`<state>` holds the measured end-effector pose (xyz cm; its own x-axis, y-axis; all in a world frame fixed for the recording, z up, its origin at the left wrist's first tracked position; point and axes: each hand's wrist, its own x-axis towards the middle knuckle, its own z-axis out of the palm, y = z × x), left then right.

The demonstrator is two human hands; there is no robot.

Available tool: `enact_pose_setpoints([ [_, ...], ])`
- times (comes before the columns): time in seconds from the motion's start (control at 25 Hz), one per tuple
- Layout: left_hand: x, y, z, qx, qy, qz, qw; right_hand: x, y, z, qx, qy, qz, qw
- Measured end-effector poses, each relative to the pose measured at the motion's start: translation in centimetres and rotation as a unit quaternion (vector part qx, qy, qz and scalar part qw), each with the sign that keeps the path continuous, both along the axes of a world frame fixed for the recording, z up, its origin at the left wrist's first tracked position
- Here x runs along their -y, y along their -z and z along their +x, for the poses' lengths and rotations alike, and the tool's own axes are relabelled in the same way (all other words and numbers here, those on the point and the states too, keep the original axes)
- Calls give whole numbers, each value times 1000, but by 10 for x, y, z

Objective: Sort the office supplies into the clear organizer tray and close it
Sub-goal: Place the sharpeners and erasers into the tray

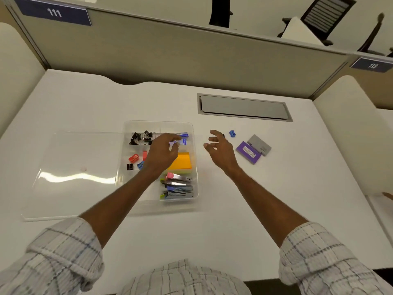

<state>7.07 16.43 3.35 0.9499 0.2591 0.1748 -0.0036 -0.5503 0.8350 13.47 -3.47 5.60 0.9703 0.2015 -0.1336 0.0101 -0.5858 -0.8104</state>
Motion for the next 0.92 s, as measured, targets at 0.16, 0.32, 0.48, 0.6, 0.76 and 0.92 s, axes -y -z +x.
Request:
enact_pose_setpoints([
  [0.16, 44, 2, 36, -8, 34, 6, 999, 46, 8, 35, 17, 15, -98, 995],
  [0.32, 86, 8, 72, -28, 63, 32, 997, 82, 16, 75, 32, -9, -154, 988],
  [0.48, 116, 16, 107, -71, 86, 75, 991, 99, 27, 111, 36, -50, -169, 984],
  [0.6, 131, 29, 129, -114, 98, 102, 983, 103, 38, 129, 42, -95, -186, 977],
  [0.76, 151, 45, 158, -181, 109, 148, 966, 100, 52, 151, 11, -173, -283, 943],
  [0.92, 151, 55, 168, -160, 117, 310, 930, 101, 63, 159, 52, -182, -308, 932],
])
